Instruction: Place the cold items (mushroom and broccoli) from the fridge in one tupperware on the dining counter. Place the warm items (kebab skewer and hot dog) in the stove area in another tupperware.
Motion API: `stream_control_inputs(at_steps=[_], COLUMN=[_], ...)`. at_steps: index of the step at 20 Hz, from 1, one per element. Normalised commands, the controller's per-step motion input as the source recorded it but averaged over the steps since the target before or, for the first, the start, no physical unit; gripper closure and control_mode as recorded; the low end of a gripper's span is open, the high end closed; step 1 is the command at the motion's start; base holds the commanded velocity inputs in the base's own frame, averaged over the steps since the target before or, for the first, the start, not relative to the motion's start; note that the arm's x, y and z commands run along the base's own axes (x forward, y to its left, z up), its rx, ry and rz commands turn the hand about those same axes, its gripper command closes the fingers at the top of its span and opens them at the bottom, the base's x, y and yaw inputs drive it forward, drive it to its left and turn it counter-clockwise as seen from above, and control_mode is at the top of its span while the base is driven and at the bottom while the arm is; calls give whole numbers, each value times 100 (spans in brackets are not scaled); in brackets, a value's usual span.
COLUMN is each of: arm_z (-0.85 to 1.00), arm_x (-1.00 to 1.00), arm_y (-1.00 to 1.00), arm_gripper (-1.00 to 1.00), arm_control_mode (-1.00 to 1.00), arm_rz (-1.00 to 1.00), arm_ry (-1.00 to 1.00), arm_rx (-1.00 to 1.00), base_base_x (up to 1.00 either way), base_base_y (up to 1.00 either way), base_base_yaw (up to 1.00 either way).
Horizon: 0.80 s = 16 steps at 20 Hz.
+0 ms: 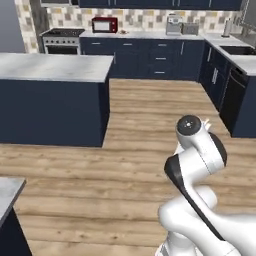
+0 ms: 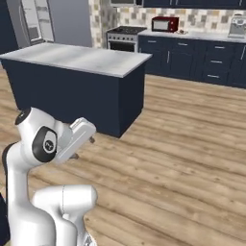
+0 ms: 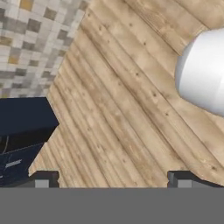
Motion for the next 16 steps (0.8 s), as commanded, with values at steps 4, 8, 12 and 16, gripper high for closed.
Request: stream_control_inputs(at_steps=[4, 8, 12, 16], arm_z=[0, 0, 0, 0], arm_x=[0, 0, 0, 0], arm_y=[0, 0, 0, 0], arm_gripper=[-100, -100, -100, -100], arm_control_mode=[100, 100, 100, 100], arm_rz=[0, 0, 0, 0], arm_ry=[0, 0, 0, 0], arm_rx=[0, 0, 0, 0], base_base_x=[100, 100, 100, 100], base_base_y=[-99, -95, -82, -50], base_base_yaw=[15, 16, 15, 25])
